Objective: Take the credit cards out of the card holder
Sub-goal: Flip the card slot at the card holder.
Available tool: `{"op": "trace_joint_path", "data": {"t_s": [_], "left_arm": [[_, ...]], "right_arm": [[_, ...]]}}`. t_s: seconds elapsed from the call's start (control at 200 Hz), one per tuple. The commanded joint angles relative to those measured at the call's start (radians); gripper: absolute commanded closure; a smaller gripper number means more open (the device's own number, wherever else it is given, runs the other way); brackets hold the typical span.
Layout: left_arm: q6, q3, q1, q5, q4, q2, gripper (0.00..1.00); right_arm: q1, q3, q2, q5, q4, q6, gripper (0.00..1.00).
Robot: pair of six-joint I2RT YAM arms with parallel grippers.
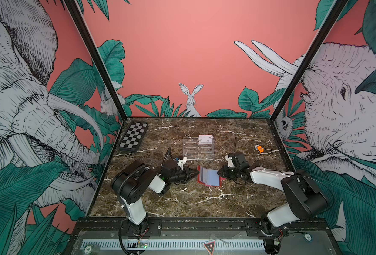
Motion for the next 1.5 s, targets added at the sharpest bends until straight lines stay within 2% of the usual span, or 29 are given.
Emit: {"op": "trace_joint_path", "data": {"t_s": [0.0, 0.145, 0.375, 0.52, 0.745, 0.855, 1.02, 1.16, 1.21, 1.25, 1.345, 1.425, 1.495], "left_arm": [[0.059, 0.035, -0.008, 0.019, -0.06, -0.07, 1.0], [0.076, 0.097, -0.029, 0.035, -0.073, -0.061, 1.0], [0.054, 0.19, -0.085, 0.048, -0.019, 0.031, 1.0], [0.021, 0.17, -0.085, 0.042, 0.047, 0.063, 1.0], [0.065, 0.131, -0.084, 0.044, -0.031, 0.016, 1.0], [0.117, 0.118, -0.085, 0.034, -0.132, -0.018, 1.0], [0.284, 0.135, -0.084, -0.017, -0.446, -0.116, 1.0], [0.37, 0.159, -0.085, -0.038, -0.607, -0.161, 1.0], [0.388, 0.165, -0.084, -0.085, -0.658, -0.168, 1.0], [0.402, 0.169, -0.084, -0.1, -0.69, -0.172, 0.95], [0.419, 0.173, -0.085, -0.129, -0.737, -0.189, 0.75], [0.428, 0.178, -0.084, -0.169, -0.796, -0.226, 0.65], [0.442, 0.193, -0.082, -0.206, -0.865, -0.273, 0.62]], "right_arm": [[0.007, -0.013, -0.02, 0.029, -0.041, 0.017, 0.74], [0.014, -0.025, -0.007, 0.029, -0.027, 0.029, 0.76], [0.027, -0.028, 0.009, 0.017, -0.005, 0.041, 0.76], [0.027, -0.022, -0.003, 0.026, -0.028, 0.026, 0.76], [0.027, -0.012, 0.008, 0.019, -0.04, 0.012, 0.76], [0.027, -0.004, 0.019, 0.017, -0.049, 0.004, 0.76], [0.027, 0.014, 0.025, 0.017, -0.071, -0.009, 0.77], [0.027, 0.02, 0.02, 0.029, -0.095, -0.02, 0.77], [0.027, 0.02, 0.018, 0.03, -0.102, -0.021, 0.77], [0.027, 0.02, 0.013, 0.032, -0.107, -0.021, 0.77], [0.027, 0.024, -0.009, 0.045, -0.125, -0.025, 0.77], [0.027, 0.033, -0.036, 0.067, -0.158, -0.037, 0.77], [0.027, 0.039, -0.072, 0.093, -0.186, -0.046, 0.78]]}}
